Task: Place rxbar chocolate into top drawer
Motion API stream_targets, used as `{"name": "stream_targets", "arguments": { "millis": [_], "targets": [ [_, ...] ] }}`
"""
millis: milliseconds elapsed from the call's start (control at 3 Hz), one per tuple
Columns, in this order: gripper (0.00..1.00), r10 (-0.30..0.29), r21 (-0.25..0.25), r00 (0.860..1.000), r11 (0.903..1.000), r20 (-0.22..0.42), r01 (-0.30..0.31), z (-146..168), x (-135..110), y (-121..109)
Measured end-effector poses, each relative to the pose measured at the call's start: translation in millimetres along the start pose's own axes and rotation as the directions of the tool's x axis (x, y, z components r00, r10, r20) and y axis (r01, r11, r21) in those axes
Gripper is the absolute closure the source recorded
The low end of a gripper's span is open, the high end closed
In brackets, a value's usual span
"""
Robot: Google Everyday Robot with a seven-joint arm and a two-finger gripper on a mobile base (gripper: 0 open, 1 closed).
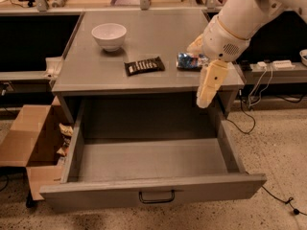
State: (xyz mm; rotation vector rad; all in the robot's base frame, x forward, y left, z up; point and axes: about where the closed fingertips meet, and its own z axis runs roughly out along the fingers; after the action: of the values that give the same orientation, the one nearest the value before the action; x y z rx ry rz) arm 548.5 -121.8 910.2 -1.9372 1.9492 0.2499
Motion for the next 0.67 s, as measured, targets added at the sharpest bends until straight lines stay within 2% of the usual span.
{"name": "stream_targets", "arguments": {
  "millis": [667],
  "targets": [
    [0.0,-0.085,-0.016,0.991,0.9961,0.108,0.087,48,-30,-60]
  ]
}}
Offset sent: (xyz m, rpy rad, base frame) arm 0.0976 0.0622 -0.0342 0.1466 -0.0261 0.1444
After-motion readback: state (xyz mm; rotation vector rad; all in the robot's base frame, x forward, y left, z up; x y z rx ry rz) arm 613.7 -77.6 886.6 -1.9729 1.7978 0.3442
